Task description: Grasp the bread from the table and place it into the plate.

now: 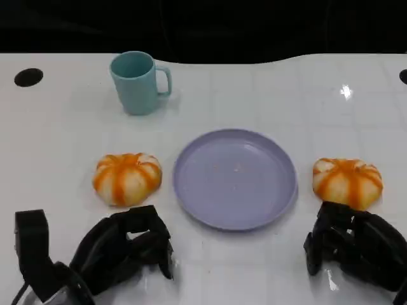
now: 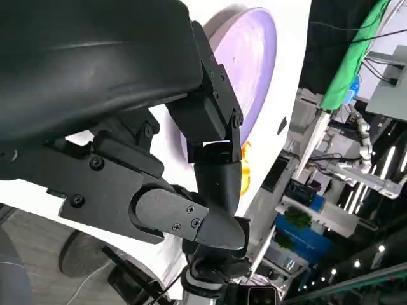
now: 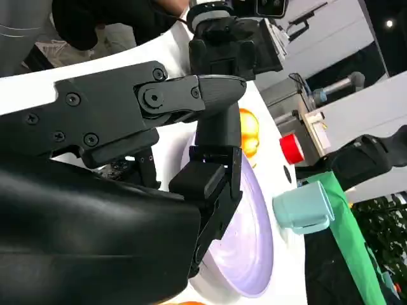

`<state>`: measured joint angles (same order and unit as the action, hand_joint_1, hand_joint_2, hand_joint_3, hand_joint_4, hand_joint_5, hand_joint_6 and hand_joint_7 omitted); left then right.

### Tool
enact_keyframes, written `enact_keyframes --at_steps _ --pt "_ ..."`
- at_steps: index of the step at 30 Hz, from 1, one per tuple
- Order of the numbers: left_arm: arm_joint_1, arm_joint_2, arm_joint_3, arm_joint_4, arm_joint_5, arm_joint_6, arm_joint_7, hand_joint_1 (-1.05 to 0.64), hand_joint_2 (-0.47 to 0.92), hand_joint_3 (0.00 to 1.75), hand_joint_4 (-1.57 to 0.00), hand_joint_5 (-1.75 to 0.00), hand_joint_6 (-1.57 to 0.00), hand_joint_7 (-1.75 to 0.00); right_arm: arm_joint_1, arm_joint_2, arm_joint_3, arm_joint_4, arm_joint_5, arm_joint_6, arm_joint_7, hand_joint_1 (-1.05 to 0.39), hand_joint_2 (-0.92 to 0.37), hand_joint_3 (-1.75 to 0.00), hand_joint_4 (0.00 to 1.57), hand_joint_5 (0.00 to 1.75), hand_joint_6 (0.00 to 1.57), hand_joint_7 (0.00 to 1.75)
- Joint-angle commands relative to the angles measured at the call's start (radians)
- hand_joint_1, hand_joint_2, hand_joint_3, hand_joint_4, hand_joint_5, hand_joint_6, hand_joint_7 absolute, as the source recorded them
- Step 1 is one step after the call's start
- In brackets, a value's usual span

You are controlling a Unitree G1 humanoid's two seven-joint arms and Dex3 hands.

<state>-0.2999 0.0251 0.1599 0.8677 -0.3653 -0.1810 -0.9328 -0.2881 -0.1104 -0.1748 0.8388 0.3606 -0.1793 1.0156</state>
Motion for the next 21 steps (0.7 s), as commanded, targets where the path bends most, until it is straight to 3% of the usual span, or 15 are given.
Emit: enact_keyframes --at_steps 1,15,21 --pt "0.008 0.009 0.0 0.011 0.013 -0.002 0.014 -0.71 0.89 0.0 -0.96 -1.43 -0.96 -1.03 -0.003 -0.019 -0.002 -0.011 -0.001 0.004 -0.004 -0.56 -0.92 -0.16 0.69 1.63 0.71 1.21" --pt "0.006 0.007 0.003 0.018 0.006 -0.002 0.006 -0.7 0.88 0.0 -0.95 -1.44 -0.95 -1.02 -0.001 -0.018 -0.008 -0.011 0.006 -0.004 0.005 -0.56 -0.92 -0.17 0.69 1.63 0.72 1.21" --pt "0.004 0.009 0.002 0.023 0.01 -0.011 0.009 -0.71 0.88 0.0 -0.95 -1.44 -0.95 -1.01 -0.001 -0.013 -0.012 -0.012 0.002 -0.095 0.017 -0.55 -0.92 -0.19 0.65 1.59 0.66 1.15"
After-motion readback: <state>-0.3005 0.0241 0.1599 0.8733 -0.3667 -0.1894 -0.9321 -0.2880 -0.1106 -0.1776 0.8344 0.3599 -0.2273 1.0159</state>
